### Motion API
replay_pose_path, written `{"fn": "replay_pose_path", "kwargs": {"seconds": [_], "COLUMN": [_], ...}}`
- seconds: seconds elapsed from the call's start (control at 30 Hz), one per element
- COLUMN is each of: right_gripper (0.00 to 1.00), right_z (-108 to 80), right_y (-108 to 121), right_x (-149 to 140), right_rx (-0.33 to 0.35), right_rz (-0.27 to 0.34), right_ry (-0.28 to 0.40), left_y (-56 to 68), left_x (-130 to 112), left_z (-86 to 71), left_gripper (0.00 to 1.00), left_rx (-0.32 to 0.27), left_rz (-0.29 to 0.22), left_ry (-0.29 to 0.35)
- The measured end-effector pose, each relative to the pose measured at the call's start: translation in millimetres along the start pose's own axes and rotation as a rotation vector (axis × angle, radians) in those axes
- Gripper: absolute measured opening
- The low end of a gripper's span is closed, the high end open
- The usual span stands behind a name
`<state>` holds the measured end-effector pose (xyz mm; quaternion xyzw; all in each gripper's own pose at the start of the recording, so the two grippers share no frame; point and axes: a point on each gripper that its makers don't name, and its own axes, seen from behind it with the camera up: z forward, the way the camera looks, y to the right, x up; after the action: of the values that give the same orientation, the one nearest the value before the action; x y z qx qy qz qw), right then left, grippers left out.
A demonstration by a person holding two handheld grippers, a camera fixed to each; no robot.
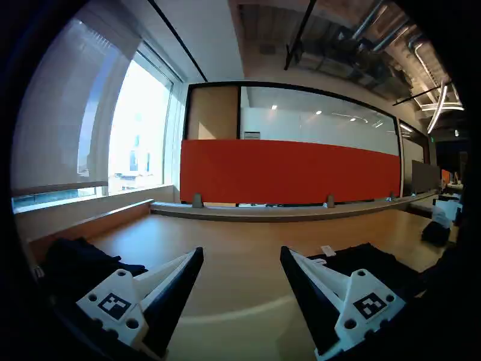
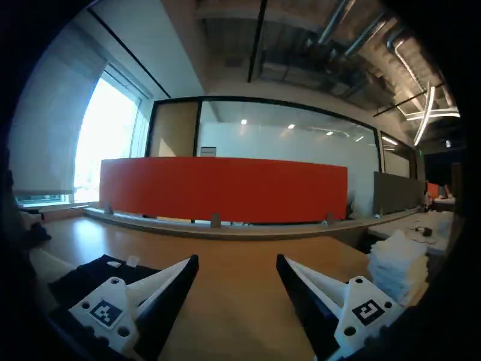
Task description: Fold towel
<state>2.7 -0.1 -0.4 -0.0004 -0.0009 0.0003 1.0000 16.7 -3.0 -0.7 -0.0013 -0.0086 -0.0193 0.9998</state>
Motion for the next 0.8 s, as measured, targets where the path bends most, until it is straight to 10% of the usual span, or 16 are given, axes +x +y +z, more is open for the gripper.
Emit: {"fn": "replay_pose_path", "kwargs": {"seconds": [0.8], "right_gripper": [1.00], "right_z": [-15.6], "right_y": [2.8], "right_x": [120.0], "right_rx": [-0.002], "right_rz": [-0.002], "right_ry": [-0.052], "left_y": [26.4], "left_x": [141.8], "left_z": [-10.1], "left_gripper": [0.94], "left_rx": [-0.078], "left_rz": [0.071], "left_ry": [-0.076]}}
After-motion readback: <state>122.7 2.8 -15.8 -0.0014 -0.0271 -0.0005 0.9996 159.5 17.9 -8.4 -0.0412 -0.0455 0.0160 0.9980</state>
